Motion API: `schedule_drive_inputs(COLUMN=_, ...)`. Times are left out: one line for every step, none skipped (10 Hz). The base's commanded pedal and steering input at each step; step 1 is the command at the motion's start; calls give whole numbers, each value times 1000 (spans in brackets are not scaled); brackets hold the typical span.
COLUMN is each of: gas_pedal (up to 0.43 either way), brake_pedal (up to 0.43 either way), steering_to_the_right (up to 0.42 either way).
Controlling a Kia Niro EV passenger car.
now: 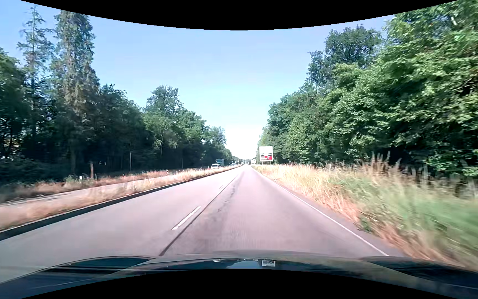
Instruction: Follow the waypoints while adhering to traffic rules and regulations
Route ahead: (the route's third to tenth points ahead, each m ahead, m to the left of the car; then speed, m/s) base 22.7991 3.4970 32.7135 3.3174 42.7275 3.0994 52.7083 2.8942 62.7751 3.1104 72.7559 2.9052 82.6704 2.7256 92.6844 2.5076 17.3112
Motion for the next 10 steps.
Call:
schedule_drive_inputs(gas_pedal=209, brake_pedal=0, steering_to_the_right=-2)
schedule_drive_inputs(gas_pedal=209, brake_pedal=0, steering_to_the_right=-3)
schedule_drive_inputs(gas_pedal=209, brake_pedal=0, steering_to_the_right=-2)
schedule_drive_inputs(gas_pedal=209, brake_pedal=0, steering_to_the_right=-2)
schedule_drive_inputs(gas_pedal=209, brake_pedal=0, steering_to_the_right=-1)
schedule_drive_inputs(gas_pedal=209, brake_pedal=0, steering_to_the_right=-1)
schedule_drive_inputs(gas_pedal=209, brake_pedal=0, steering_to_the_right=-1)
schedule_drive_inputs(gas_pedal=209, brake_pedal=0, steering_to_the_right=-1)
schedule_drive_inputs(gas_pedal=209, brake_pedal=0, steering_to_the_right=-1)
schedule_drive_inputs(gas_pedal=209, brake_pedal=0, steering_to_the_right=0)
